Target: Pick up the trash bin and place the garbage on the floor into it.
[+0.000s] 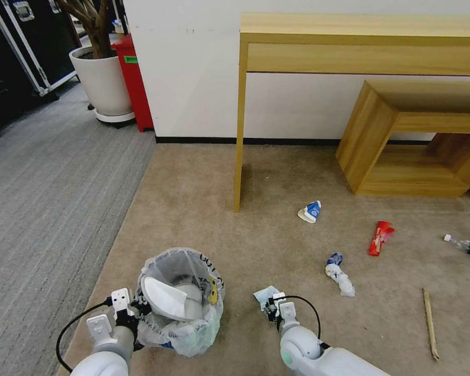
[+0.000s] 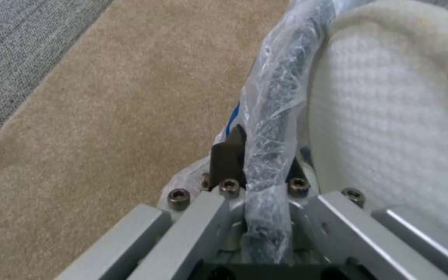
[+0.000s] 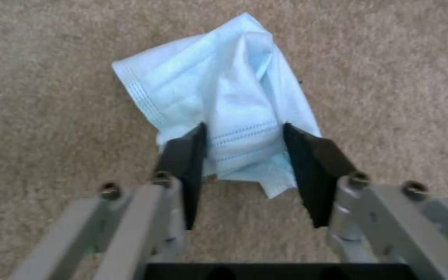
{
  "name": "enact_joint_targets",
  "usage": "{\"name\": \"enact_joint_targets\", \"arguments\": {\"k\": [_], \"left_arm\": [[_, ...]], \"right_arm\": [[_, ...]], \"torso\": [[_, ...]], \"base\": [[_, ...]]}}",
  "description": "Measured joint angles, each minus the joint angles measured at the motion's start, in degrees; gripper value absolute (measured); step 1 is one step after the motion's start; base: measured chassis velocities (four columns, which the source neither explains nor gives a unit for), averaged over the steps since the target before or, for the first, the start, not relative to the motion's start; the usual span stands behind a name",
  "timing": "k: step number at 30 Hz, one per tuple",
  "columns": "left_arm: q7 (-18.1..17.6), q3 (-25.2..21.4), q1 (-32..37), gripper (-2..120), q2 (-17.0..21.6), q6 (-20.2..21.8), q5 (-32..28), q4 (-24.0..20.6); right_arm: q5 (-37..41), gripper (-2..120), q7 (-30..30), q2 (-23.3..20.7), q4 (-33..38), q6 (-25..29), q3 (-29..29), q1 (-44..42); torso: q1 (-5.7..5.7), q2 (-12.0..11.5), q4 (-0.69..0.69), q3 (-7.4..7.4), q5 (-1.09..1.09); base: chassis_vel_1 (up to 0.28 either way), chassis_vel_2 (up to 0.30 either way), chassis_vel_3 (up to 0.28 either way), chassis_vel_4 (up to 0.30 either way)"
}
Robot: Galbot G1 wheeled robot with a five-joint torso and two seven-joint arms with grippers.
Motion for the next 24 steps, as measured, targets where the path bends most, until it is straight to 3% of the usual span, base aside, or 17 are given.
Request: {"name": "enact_joint_targets", "arguments": {"k": [6,9,13,16,17,20,22,24], "left_arm": [[0.03,-0.01,-0.15,0,0.03,-0.07,0.02,0.07],[0.03,-0.01,-0.57,0,0.05,-0.1,0.02,0.68],[0.04,-0.02,-0.81,0,0.06,-0.13,0.01,1.04],[0.05,0.08,-1.3,0,0.06,-0.13,-0.03,1.49],[0.05,0.08,-1.3,0,0.06,-0.13,-0.03,1.49],[-0.03,0.22,-1.64,0,-0.03,-0.13,-0.09,1.63],[-0.03,0.24,-1.66,0,-0.05,-0.13,-0.09,1.63],[-0.15,0.24,-1.69,0,-0.09,-0.05,-0.15,1.5]], "right_arm": [[-0.99,18,-1.3,-1.85,1.27,2.08,0.84,-0.92],[-2.15,5,-4.16,-4.76,4.53,6.05,2.85,-2.35],[-3.09,0,-6.7,-7.12,8.21,9.08,4.66,-3.57],[-7.04,0,-13.2,-10.77,13.87,17.88,7.03,-5.08],[-7.04,0,-13.2,-10.77,13.87,17.88,7.03,-5.08],[-9.78,0,-22.73,-14.27,19.41,27.43,8.77,-5.41],[-9.88,0,-24.84,-15.05,20.78,29.33,9.06,-5.25],[-9.24,0,-30.75,-17.07,24.33,34.32,9.49,-4.08]], "torso": [[0.0,0.0,0.0,0.0,0.0],[0.0,0.0,0.0,0.0,0.01],[0.0,0.0,0.0,0.0,0.0],[0.0,0.0,0.0,-0.01,0.0],[0.0,0.0,0.0,-0.01,0.0],[0.0,0.0,0.0,-0.01,0.0],[0.0,0.0,-0.01,-0.01,0.0],[0.0,0.0,0.0,-0.01,-0.01]], "base": [[0.0,0.0,0.0,0.0],[0.0,0.0,0.0,0.0],[0.0,0.0,0.0,0.0],[0.0,0.0,0.0,0.0],[0.0,0.0,0.0,0.0],[0.0,0.0,0.0,0.0],[0.0,0.0,0.0,0.0],[0.0,0.0,0.0,0.0]]}}
